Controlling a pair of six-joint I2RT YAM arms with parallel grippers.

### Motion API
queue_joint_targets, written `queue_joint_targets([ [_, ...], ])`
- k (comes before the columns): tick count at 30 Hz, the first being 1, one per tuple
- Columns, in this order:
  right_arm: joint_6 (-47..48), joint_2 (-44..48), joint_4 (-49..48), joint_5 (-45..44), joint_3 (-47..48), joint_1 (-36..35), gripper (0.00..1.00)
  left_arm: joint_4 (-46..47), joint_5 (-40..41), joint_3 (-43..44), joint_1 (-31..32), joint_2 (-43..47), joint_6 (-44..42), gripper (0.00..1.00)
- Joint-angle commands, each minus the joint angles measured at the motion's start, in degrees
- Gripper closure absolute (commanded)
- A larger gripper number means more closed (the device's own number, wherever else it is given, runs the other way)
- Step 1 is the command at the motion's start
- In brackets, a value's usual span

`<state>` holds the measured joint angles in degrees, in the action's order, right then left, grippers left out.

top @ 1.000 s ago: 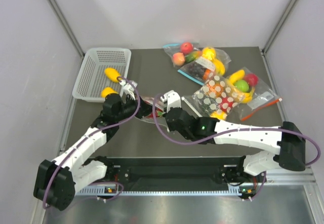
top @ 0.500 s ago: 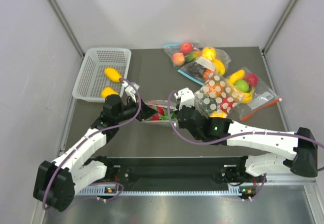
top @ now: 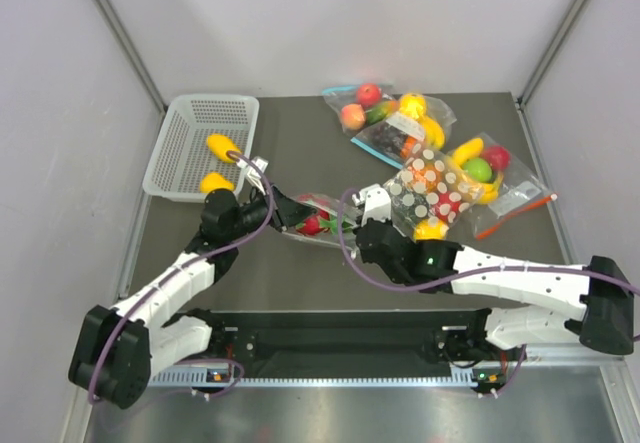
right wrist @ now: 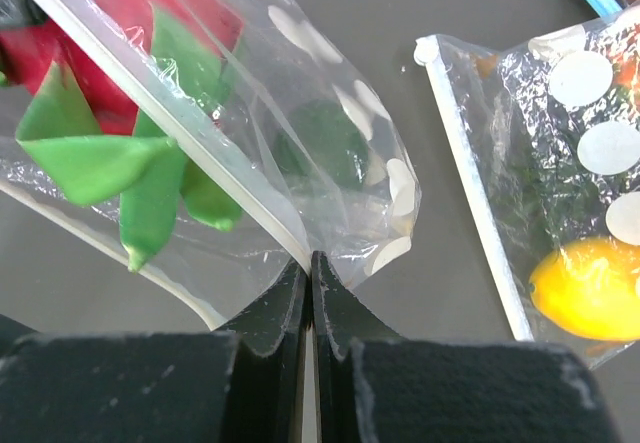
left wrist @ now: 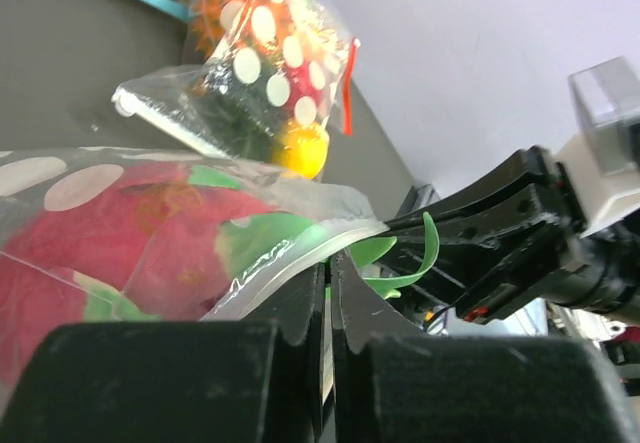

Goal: Open the zip-top bag and remove the fake food

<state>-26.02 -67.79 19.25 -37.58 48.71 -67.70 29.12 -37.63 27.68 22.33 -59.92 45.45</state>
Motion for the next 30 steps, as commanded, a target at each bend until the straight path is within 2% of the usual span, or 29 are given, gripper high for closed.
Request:
queue_joint_targets([
  [1, -0.9, 2.7, -0.2, -0.6, -1.2, 1.0, 1.00, 11.5, 0.4, 1.6, -0.8, -0.4, 3.8, 1.00],
  [8, 2.3, 3.9, -7.6, 1.2, -3.4, 2.1, 1.00, 19.0, -7.1, 3.0, -0.7, -3.7, 12.5, 1.00],
  [14, 5.4, 5.4, -18.8, 9.8, -7.0, 7.5, 1.00, 28.2, -12.3, 3.6, -0.4, -6.1, 19.2, 1.00],
  [17, 6.2, 6.8, -22.6, 14.5, -9.1, 10.4, 1.00, 28.0, -14.8, 4.7, 0.1, -6.9, 19.2, 1.00],
  [23, 9.5, 7.2, -23.6, 17.5, -9.3, 12.8, 1.00, 29.4, -17.9, 5.8, 1.1, -9.0, 19.5, 1.00],
  [30, 8.8, 4.1, -27.3, 21.2, -8.2, 12.9, 1.00, 35.4, -17.5, 11.8, 6.9, -14.6, 21.9, 1.00],
])
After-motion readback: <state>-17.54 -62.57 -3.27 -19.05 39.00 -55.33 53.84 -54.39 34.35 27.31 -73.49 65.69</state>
